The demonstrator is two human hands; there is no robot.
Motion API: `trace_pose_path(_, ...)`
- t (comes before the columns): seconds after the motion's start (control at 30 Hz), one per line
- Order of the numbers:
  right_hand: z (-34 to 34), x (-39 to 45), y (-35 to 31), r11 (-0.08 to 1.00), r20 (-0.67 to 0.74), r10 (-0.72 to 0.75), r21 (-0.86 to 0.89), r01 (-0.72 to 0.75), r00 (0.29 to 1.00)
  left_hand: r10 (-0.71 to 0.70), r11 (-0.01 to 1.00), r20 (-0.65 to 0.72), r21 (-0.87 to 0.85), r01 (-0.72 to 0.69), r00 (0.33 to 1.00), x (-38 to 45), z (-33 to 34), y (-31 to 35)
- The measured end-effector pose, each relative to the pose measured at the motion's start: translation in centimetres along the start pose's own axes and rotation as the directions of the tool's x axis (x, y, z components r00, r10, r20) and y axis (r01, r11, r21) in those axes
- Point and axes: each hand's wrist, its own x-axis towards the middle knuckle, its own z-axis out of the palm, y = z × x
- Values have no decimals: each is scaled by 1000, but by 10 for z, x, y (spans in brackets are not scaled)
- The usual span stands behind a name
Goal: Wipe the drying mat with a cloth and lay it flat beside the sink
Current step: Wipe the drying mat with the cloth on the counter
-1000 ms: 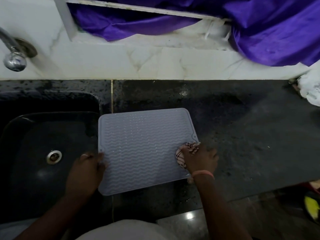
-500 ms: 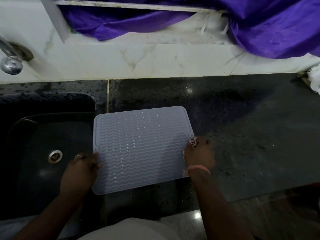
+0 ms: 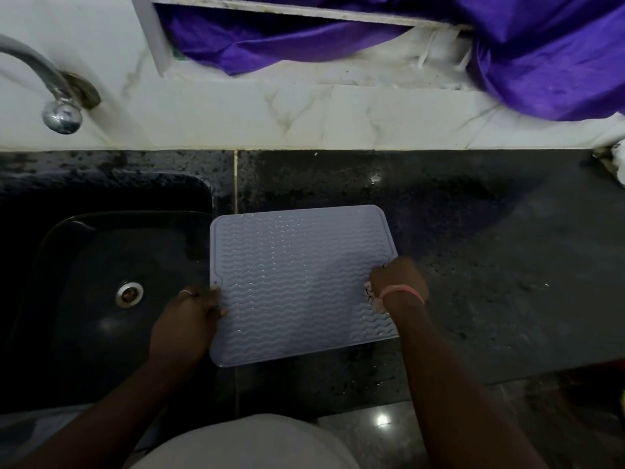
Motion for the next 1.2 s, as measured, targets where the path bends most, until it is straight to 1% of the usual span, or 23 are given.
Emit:
trace_pose_path(0.23,34,-30,-20,997,55,-65,-45,67,996,39,995,39,-89,-35,998,2,-1,-8)
trace_pose_path(0.4,60,-61,-42,995,90,-104,1,104,991,78,985,44,-159,-70,996,4,0,-17)
trace_pose_path(0.47,71,-73,-49,992,96,-127,15,126,987,83,971,29,-225,-75,996,3,0,-20)
trace_pose_path(0.53,81,-86,-56,987,102,-159,16,158,982,92,953,27,-293,-80,995,3,-3,-22)
trace_pose_path(0.63,96,-106,-69,974,118,-226,14,226,967,156,933,16,-332,-142,988,6,-4,-30)
trace_pose_path(0.7,105,-119,-78,963,137,-263,-21,268,955,183,917,1,-359,-171,983,7,-3,-35)
trace_pose_path(0.8,116,-136,-93,944,167,-314,-54,326,935,120,904,-17,-412,-116,993,7,0,-37)
trace_pose_path(0.9,127,-149,-103,919,183,-359,-101,381,915,75,909,-47,-407,-87,996,5,1,-36)
trace_pose_path(1.03,139,-162,-114,895,196,-407,-108,432,892,44,866,-15,-499,-46,999,5,2,-34)
trace_pose_path(1.2,154,-177,-124,870,234,-460,-75,488,857,63,815,-48,-574,-79,997,-4,9,-43)
